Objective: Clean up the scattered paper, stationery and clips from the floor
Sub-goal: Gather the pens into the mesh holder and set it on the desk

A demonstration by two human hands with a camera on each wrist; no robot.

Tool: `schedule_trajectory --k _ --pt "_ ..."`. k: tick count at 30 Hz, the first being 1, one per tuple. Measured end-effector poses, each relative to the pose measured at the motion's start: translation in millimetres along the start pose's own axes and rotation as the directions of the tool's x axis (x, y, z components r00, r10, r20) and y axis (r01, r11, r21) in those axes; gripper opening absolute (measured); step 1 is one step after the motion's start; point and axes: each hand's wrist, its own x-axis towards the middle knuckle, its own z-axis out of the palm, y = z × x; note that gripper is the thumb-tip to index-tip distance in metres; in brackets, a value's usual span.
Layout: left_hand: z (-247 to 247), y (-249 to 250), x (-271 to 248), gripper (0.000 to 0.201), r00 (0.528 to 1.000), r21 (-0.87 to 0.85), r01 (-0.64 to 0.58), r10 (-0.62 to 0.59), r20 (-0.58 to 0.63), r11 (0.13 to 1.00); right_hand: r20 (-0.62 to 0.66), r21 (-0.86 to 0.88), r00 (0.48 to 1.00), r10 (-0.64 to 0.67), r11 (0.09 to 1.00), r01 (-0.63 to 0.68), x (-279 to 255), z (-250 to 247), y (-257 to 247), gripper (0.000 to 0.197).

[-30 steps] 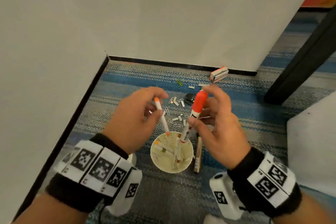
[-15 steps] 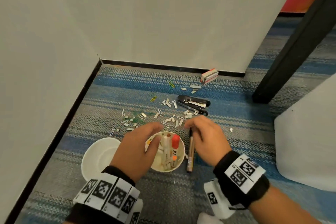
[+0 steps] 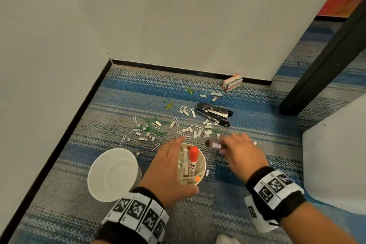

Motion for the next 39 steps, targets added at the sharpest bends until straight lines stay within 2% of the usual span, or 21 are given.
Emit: schedule_trajectory --k 2,3,5,7,8,10,13,15,17,20,22,24,26,30,35,39 --pt "1.9 -1.7 -1.7 0.111 1.000 -0.023 -0.001 0.001 -0.015 1.000 -0.115 0.271 0.987 0.109 0.960 -0.074 3.7 -18.3 -3.3 0.019" --pt "2.7 -2.6 -2.4 0.110 1.000 -0.037 -0.004 0.003 -0.022 0.999 -0.175 0.440 0.969 0.173 0.895 -0.080 4.6 -30.4 -10.4 0.019" --pt "4.3 -5.0 -2.9 0.112 0.999 -0.054 -0.007 0.006 -0.036 0.999 -0.344 0.694 0.914 0.214 0.714 0.094 2.0 -48.6 -28.9 0.029" --pt "6.3 -7.7 -2.8 0.114 0.999 -0.072 -0.013 0.010 -0.047 0.997 -0.441 0.778 0.888 0.131 0.549 0.306 -6.1 -58.3 -49.9 0.049" --pt "7.7 -9.4 -2.7 0.116 0.999 -0.093 -0.009 0.005 -0.051 0.996 -0.455 0.769 0.888 0.064 0.531 0.356 -10.5 -58.4 -58.6 0.057" --pt "9.1 -12.1 -3.5 0.119 0.999 -0.146 0.010 -0.017 -0.050 0.989 -0.412 0.716 0.908 -0.075 0.589 0.374 -16.4 -52.2 -69.2 0.062" --pt "10.5 -14.8 -5.1 0.127 0.999 -0.145 0.021 -0.026 -0.031 0.989 -0.280 0.481 0.929 -0.243 0.801 0.355 -21.6 -37.4 -72.9 0.057" --pt "11.7 -16.3 -5.0 0.129 0.999 -0.145 0.018 -0.022 -0.031 0.989 -0.229 0.368 0.924 -0.305 0.852 0.372 -23.2 -30.9 -72.8 0.052" --pt "13.3 -17.8 -3.9 0.121 0.999 -0.163 0.019 -0.027 -0.047 0.986 -0.182 0.415 0.941 -0.286 0.845 0.338 -24.1 -29.0 -70.2 0.051" --pt "10.2 -15.5 -2.8 0.109 0.996 -0.167 0.015 -0.028 -0.079 0.986 -0.153 0.515 0.975 -0.161 0.829 0.217 -26.8 -31.2 -61.3 0.053" --pt "2.8 -8.9 -2.3 0.105 0.995 -0.160 -0.013 -0.003 -0.098 0.987 -0.080 0.573 0.988 -0.131 0.805 0.154 -29.8 -36.8 -56.1 0.069" --pt "-9.6 2.4 -1.2 0.103 0.992 -0.165 -0.065 0.046 -0.114 0.984 0.025 0.620 0.986 -0.165 0.776 0.114 -31.9 -45.1 -53.5 0.091" --pt "-27.0 18.2 -0.7 0.102 0.988 -0.190 -0.122 0.100 -0.118 0.974 0.089 0.665 0.975 -0.202 0.741 0.092 -31.3 -55.2 -53.3 0.104" --pt "-82.8 60.2 3.1 0.110 0.961 -0.188 -0.254 0.224 -0.164 0.949 0.050 0.769 0.980 -0.193 0.633 0.085 -15.2 -108.0 -58.0 0.115" --pt "-177.2 129.9 8.3 0.104 0.914 -0.256 -0.348 0.265 -0.308 0.902 -0.125 0.784 0.983 -0.136 0.593 0.182 14.4 -228.2 -77.9 0.112" --pt "-259.5 194.1 16.5 0.096 0.858 -0.398 -0.451 0.264 -0.442 0.799 -0.298 0.733 0.950 -0.096 0.614 0.292 33.0 -342.0 -91.6 0.112"
